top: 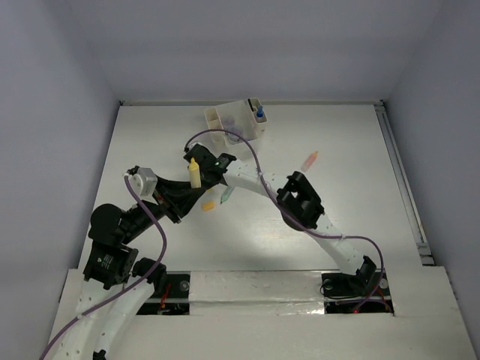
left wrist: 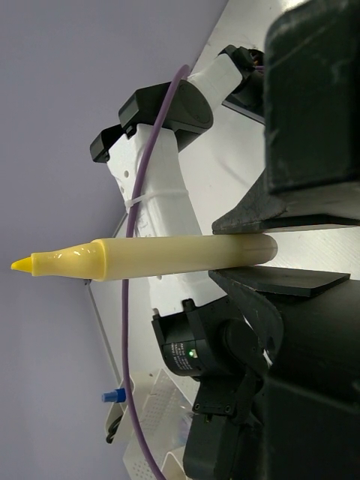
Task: Sort the stationery into containers
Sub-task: Close the pen cap on the pen.
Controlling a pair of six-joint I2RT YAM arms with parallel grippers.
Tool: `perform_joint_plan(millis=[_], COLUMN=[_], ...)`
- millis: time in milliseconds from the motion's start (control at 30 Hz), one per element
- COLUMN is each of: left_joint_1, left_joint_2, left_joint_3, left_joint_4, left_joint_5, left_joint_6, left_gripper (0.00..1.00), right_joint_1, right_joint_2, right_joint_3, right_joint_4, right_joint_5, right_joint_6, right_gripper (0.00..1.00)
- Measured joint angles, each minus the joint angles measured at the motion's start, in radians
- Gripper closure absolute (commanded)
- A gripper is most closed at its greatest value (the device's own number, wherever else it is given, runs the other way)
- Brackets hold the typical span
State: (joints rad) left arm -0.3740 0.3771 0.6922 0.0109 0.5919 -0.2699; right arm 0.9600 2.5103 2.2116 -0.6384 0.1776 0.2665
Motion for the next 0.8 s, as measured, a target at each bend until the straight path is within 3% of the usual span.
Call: perform_joint_plan(millis=[33,167,300,500,800], left_joint_1=[0.000,0.000,0.000,0.000,0.000], left_joint_2=[0.002,0.008,0.019,0.043,0.072], left_joint_3=[0.000,0.000,0.000,0.000,0.000], left_joint_4=[0.000,-0.001,-0.003,-0.019,-0.092], left_joint_5=[-0.001,-0.007,-0.019,-0.057,-0.154], left_joint_6=[0.000,0.001,0.003,0.007,0.010], left_gripper=[1.00,1.00,1.00,1.00,1.00], right_joint_1=[0.000,0.000,-0.002,-0.012,-0.032], right_joint_2=[0.000,0.000,-0.040,-0.208,-0.705], right_joint_3=[0.001,0.000,-0.071,-0.325,-0.653], right_joint_4=[-0.001,0.003,0.057,0.218,0.526], right_joint_5=[0.005,0.008,0.010,-0.005,0.056], right_joint_6=[-0.002,0.000,0.014,0.048,0.078], right_gripper=[0.77,1.00,1.00,1.00,1.00])
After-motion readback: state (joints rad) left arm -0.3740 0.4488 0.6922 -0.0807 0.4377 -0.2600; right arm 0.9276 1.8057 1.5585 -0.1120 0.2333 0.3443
